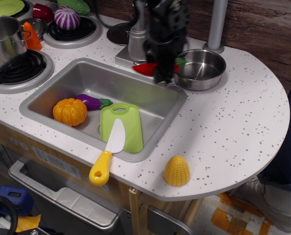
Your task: Put pepper in pot or pan
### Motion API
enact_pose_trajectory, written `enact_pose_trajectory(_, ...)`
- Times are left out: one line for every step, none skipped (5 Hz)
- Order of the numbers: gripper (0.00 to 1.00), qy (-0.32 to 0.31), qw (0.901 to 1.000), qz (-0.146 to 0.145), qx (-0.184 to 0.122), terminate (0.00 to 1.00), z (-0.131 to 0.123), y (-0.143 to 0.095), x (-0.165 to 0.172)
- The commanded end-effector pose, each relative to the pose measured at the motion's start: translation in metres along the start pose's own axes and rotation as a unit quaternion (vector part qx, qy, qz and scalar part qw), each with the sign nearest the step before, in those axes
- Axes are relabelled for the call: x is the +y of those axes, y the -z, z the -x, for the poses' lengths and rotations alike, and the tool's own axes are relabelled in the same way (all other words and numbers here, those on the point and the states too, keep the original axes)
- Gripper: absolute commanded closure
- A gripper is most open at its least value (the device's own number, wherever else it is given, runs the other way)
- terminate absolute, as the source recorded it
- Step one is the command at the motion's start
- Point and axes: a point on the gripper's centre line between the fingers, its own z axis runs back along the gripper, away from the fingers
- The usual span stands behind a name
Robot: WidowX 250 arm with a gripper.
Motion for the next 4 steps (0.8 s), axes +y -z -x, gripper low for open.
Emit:
enact_pose_trajectory(1.00, 0.002, 0.9994, -0.020, -0.030, 0.00, -0.040, -0.022, 0.013)
enact_pose_trajectory(1.00, 0.002, 0.9993, -0.022, -0.029, 0.00, -0.056, -0.022, 0.015)
enact_pose_trajectory(1.00, 0.008, 0.9989, -0.025, -0.040, 0.00, -0.065, -0.013, 0.014)
enact_pose_trajectory(1.00, 0.016, 0.9978, -0.044, -0.047, 1.00, -0.063, -0.002, 0.016)
